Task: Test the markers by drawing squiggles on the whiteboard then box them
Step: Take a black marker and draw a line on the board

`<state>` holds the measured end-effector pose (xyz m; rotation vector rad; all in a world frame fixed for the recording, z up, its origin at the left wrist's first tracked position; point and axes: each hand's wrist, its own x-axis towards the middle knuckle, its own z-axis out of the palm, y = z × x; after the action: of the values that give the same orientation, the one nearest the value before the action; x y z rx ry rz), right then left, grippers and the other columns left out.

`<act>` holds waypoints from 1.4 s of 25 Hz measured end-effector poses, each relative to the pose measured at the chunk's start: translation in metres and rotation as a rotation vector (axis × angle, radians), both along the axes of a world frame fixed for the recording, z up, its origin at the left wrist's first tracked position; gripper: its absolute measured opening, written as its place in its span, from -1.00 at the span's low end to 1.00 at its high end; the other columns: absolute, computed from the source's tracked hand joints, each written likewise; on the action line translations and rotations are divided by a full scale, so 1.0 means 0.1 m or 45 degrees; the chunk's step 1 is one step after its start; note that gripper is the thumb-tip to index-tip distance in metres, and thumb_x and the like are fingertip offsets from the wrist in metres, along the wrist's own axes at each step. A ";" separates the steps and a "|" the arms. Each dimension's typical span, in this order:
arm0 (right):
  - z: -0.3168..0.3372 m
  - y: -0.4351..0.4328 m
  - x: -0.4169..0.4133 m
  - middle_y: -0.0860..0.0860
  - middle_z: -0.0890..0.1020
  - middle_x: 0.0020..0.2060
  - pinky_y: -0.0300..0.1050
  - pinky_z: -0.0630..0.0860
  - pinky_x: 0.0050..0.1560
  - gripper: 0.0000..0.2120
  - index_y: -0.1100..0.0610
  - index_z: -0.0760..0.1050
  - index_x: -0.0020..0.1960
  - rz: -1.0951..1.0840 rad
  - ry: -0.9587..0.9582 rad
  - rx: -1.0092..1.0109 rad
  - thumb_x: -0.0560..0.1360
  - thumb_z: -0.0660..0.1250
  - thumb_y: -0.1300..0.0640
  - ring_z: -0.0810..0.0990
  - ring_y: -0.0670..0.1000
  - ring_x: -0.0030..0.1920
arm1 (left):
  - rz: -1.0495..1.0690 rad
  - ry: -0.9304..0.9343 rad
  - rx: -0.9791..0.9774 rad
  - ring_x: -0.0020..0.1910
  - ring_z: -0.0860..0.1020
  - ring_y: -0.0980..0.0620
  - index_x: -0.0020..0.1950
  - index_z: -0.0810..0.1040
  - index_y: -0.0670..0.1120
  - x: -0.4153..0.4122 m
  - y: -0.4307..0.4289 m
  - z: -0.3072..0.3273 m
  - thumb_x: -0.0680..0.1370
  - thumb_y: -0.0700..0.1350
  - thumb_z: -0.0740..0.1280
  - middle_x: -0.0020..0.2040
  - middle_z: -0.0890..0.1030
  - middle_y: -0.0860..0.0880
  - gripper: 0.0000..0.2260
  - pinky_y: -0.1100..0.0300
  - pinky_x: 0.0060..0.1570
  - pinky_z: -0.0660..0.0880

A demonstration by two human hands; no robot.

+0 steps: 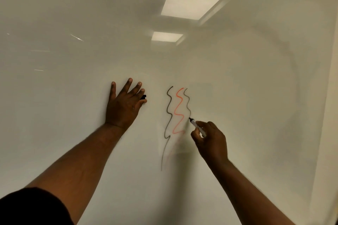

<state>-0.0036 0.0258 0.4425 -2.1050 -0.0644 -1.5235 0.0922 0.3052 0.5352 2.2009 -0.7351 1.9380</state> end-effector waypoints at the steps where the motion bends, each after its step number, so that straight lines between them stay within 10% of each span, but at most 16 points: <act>1: -0.11 -0.01 -0.01 -0.16 0.51 -0.27 -0.36 0.28 -0.35 -0.80 0.03 0.67 0.06 -0.001 0.030 -0.018 0.45 0.43 0.17 0.46 -0.10 -0.36 | 0.006 0.016 0.005 0.49 0.31 -0.05 0.29 0.59 -0.07 -0.01 0.00 -0.02 0.56 -0.01 0.39 0.36 0.53 -0.02 -0.68 -0.29 0.48 0.02; 19: -1.78 0.22 -0.44 -0.21 0.49 -0.29 -0.45 0.29 -0.33 -0.78 -0.15 0.62 0.11 0.308 0.559 -0.001 0.48 0.34 0.00 0.51 -0.22 -0.28 | -0.169 0.419 0.069 0.51 0.24 0.06 0.26 0.61 -0.06 -0.23 0.11 -0.78 0.57 -0.05 0.39 0.40 0.48 -0.01 -0.72 -0.14 0.53 -0.08; 35: -3.30 0.52 -1.57 -0.34 0.53 -0.15 -0.08 0.40 -0.01 -0.75 -0.13 0.61 0.06 0.184 0.869 0.078 0.47 0.49 0.17 0.55 -0.10 -0.06 | -0.312 1.228 0.111 -0.08 0.54 0.11 0.03 0.68 0.12 -1.56 0.21 -4.16 0.51 0.22 0.23 -0.16 0.61 0.19 -0.69 0.16 0.17 0.28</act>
<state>-0.1608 0.0773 0.1130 -2.3935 0.0754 -0.6592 -0.0637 0.3263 0.1191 2.5256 -0.8283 0.5807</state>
